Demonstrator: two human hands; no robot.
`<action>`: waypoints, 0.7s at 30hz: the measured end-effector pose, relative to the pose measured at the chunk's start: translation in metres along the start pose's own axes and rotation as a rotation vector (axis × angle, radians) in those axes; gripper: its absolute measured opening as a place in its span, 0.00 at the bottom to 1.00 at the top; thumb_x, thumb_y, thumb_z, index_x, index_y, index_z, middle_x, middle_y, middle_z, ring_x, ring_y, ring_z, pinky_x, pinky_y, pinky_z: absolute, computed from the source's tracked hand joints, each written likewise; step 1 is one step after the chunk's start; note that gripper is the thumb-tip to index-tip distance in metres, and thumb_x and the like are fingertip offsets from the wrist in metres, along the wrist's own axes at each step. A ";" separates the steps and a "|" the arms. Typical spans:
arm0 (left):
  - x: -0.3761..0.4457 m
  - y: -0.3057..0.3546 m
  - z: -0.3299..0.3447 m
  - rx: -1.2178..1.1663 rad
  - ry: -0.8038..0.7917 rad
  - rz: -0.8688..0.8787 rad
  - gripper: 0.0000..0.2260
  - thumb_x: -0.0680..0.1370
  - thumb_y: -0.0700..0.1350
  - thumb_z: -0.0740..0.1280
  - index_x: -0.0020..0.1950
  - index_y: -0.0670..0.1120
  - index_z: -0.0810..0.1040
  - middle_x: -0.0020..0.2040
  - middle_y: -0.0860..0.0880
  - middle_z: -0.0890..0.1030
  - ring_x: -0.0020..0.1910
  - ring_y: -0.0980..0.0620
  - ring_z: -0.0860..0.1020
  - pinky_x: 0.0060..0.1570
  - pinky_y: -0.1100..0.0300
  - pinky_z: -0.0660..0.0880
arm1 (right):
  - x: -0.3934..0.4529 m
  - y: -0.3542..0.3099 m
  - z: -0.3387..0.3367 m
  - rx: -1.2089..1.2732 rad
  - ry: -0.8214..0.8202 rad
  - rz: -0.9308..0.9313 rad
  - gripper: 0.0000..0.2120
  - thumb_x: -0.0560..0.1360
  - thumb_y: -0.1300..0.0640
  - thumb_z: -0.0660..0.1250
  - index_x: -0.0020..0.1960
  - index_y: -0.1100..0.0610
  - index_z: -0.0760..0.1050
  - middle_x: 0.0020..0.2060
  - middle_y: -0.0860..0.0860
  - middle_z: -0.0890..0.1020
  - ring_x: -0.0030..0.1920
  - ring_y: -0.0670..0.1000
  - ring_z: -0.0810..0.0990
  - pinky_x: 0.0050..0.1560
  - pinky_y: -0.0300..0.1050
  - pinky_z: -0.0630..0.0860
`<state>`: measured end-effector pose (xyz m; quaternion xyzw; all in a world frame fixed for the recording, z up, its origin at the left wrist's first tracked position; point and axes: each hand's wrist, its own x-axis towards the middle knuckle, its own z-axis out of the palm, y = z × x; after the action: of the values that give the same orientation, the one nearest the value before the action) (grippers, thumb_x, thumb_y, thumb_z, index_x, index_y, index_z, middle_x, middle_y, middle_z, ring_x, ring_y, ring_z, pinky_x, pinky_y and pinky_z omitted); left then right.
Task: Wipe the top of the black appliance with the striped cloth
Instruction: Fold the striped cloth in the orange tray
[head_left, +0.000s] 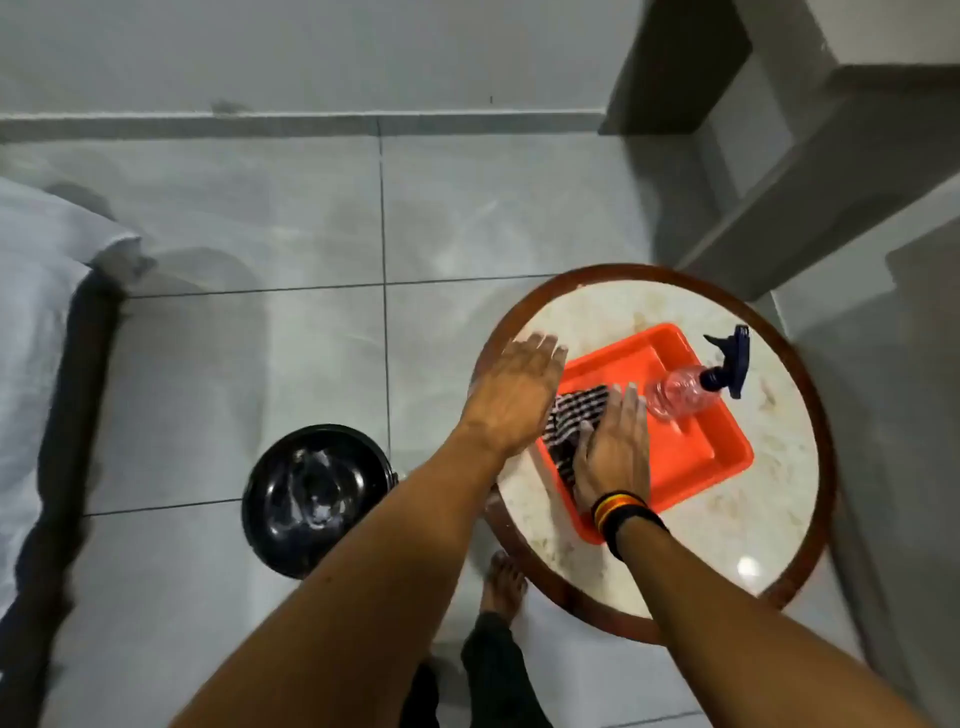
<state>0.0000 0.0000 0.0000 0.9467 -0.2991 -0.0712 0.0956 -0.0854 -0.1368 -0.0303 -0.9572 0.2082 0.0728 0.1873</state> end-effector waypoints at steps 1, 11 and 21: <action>0.011 0.011 0.014 -0.026 -0.070 0.022 0.25 0.83 0.39 0.61 0.80 0.39 0.66 0.78 0.37 0.70 0.78 0.37 0.68 0.78 0.47 0.62 | 0.002 0.014 0.007 0.026 -0.008 0.096 0.29 0.83 0.56 0.56 0.80 0.63 0.52 0.81 0.61 0.52 0.81 0.61 0.49 0.81 0.56 0.50; 0.058 0.058 0.082 0.000 -0.279 -0.124 0.24 0.79 0.33 0.65 0.76 0.35 0.67 0.70 0.36 0.74 0.67 0.37 0.74 0.60 0.46 0.77 | 0.024 0.057 0.042 0.040 -0.041 0.433 0.26 0.78 0.56 0.67 0.73 0.60 0.65 0.71 0.60 0.69 0.72 0.63 0.66 0.70 0.57 0.66; 0.041 0.051 0.044 -0.349 -0.123 -0.275 0.15 0.78 0.30 0.65 0.64 0.38 0.78 0.64 0.38 0.76 0.60 0.36 0.79 0.57 0.45 0.79 | 0.023 0.046 0.006 0.466 0.166 0.368 0.15 0.71 0.66 0.67 0.57 0.59 0.80 0.54 0.61 0.79 0.55 0.61 0.78 0.53 0.43 0.69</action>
<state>-0.0039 -0.0710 -0.0346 0.9416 -0.1556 -0.1918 0.2287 -0.0845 -0.1816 -0.0557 -0.8374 0.4037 -0.0226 0.3677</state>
